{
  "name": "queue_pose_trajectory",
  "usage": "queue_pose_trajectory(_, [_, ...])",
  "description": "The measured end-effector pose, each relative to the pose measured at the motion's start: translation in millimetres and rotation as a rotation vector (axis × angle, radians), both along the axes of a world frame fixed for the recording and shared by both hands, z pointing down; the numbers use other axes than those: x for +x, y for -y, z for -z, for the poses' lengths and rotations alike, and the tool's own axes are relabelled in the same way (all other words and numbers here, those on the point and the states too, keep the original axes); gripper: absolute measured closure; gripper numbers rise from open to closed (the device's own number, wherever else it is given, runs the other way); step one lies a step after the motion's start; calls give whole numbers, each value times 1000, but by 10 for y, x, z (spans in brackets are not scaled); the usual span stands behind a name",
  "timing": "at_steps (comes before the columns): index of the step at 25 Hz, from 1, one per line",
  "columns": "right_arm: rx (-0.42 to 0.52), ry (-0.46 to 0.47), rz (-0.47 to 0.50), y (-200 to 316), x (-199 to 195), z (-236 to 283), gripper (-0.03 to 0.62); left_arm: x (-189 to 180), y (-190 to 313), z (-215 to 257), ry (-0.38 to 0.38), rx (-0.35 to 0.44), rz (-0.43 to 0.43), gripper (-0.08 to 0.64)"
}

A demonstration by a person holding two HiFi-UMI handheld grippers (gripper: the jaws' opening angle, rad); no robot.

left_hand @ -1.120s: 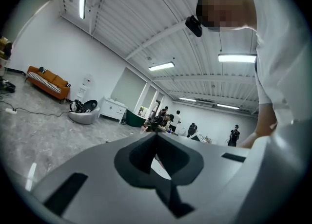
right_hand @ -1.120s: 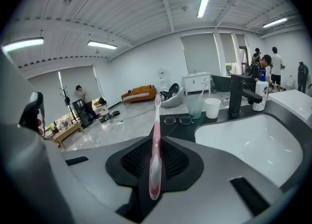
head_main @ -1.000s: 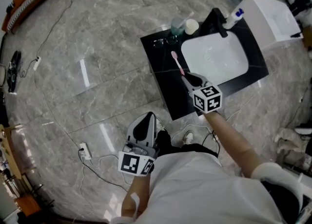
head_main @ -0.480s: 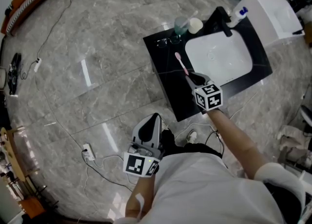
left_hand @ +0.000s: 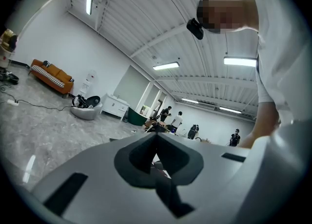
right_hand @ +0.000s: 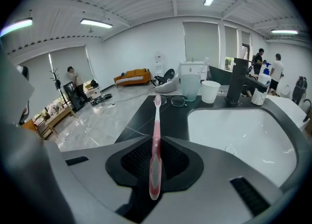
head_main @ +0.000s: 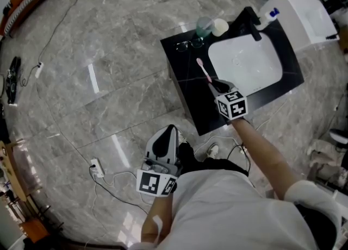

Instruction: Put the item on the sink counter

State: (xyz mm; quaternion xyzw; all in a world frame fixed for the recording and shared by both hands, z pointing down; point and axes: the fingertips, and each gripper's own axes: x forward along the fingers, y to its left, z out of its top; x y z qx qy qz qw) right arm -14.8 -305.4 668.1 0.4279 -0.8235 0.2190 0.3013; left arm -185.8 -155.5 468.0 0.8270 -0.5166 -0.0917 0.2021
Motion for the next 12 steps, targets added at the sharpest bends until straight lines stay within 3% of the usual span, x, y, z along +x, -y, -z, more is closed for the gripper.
queue_pose_trajectory(12, [-55, -69, -8, 69, -6, -235, 517, -159, 29, -64, -7, -8, 31, 557])
